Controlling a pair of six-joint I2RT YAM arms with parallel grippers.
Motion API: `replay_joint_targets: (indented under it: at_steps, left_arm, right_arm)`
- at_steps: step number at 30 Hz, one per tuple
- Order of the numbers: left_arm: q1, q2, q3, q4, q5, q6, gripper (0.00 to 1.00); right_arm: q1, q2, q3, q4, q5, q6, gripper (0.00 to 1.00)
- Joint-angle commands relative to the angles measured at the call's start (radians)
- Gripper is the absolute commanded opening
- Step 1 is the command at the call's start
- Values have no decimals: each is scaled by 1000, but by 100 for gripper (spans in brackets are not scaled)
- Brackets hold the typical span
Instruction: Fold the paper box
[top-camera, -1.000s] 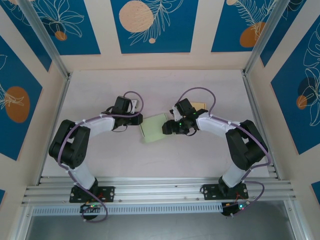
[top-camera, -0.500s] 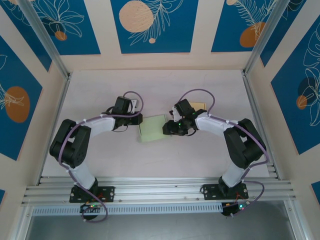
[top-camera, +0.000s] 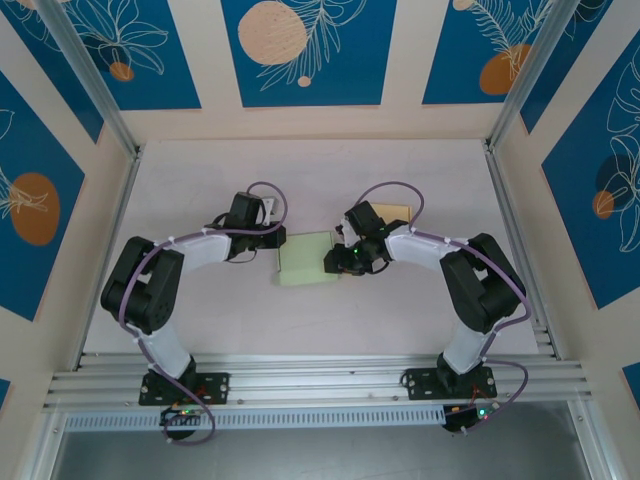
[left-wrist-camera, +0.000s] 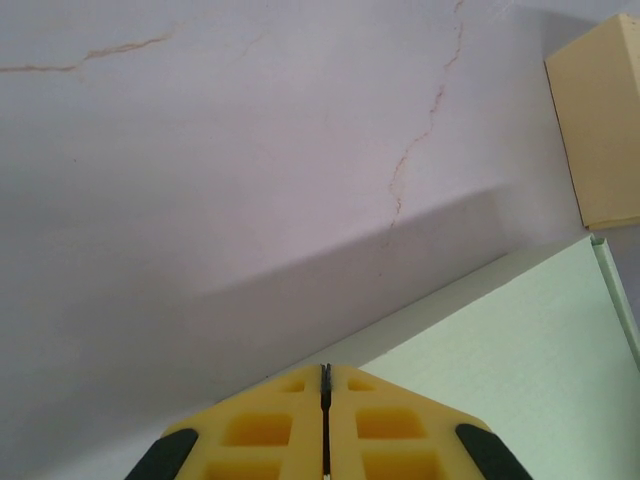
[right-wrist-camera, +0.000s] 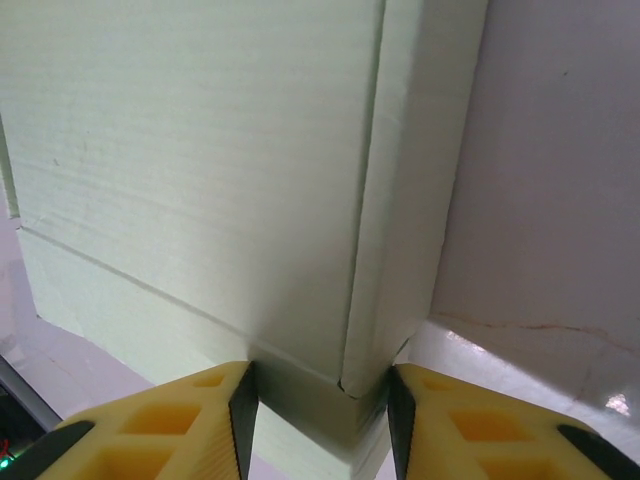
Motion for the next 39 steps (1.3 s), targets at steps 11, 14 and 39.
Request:
replay_joint_targets:
  at_steps: [11,14,39]
  left_arm:
    - [-8,33,-9,-22,13,-24,7]
    - [-8,33,-6,-29,6,-22,7]
    - [-9,29,-12,-28,13,-30,7]
  right_arm:
    - [17,3,27,-13,54,25,50]
    - [22,-2,23,-10,82,14,51]
    - [19,-77,-83,149,133,54,45]
